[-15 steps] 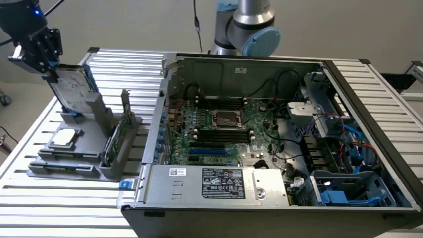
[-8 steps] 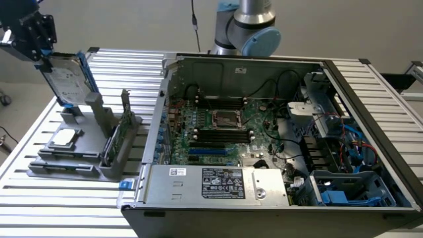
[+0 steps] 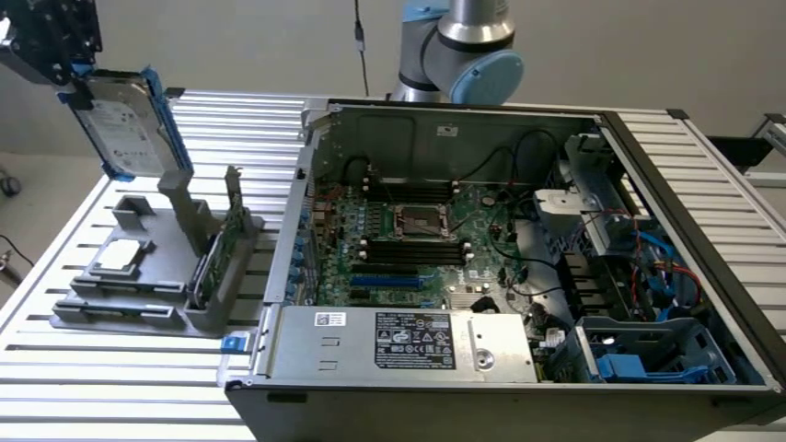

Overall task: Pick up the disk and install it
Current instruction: 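Pick up the disk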

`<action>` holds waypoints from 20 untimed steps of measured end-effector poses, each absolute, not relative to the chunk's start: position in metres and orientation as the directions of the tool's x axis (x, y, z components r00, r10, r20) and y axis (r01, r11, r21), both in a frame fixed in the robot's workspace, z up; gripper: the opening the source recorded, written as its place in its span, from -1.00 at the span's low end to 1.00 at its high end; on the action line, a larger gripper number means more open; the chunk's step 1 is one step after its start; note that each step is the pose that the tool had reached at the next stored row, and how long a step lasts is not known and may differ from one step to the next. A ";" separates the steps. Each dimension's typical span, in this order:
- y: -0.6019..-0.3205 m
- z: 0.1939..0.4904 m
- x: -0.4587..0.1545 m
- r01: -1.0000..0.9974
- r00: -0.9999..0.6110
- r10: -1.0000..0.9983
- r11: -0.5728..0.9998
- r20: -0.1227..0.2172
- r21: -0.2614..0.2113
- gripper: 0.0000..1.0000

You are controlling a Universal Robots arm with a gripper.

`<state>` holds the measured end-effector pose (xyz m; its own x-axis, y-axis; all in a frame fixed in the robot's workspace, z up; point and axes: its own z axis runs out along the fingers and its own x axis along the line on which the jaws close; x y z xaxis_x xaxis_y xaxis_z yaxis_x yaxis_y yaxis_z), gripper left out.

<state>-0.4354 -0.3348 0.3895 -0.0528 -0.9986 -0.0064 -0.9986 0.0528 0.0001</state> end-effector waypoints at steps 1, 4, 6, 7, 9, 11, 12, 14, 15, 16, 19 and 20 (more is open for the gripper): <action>-0.335 0.394 -0.433 -0.999 -0.052 -0.999 0.052 -0.007 0.000 -0.35; -0.336 0.408 -0.423 -0.999 -0.049 -0.999 0.049 -0.009 0.000 -0.35; -0.337 0.417 -0.416 -0.999 -0.048 -0.999 0.048 -0.011 0.001 -0.35; -0.337 0.421 -0.412 -0.999 -0.047 -0.999 0.047 -0.012 0.001 -0.35; -0.338 0.430 -0.404 -0.999 -0.045 -0.999 0.045 -0.014 0.002 -0.35; -0.338 0.440 -0.397 -0.999 -0.043 -0.999 0.043 -0.015 0.002 -0.35; -0.339 0.444 -0.393 -0.999 -0.042 -0.999 0.042 -0.016 0.003 -0.35; -0.339 0.456 -0.382 -0.999 -0.040 -0.999 0.040 -0.018 0.004 -0.35; -0.340 0.463 -0.376 -0.999 -0.039 -0.999 0.039 -0.019 0.004 -0.35; -0.340 0.470 -0.370 -0.999 -0.038 -0.999 0.038 -0.019 0.005 -0.35; -0.341 0.480 -0.356 -0.999 -0.037 -0.999 0.037 -0.020 0.006 -0.35; -0.341 0.482 -0.352 -0.999 -0.037 -0.999 0.037 -0.020 0.007 -0.35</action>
<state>-0.3516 -0.3411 0.4815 -0.0370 -0.9991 -0.0202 -0.9993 0.0368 0.0066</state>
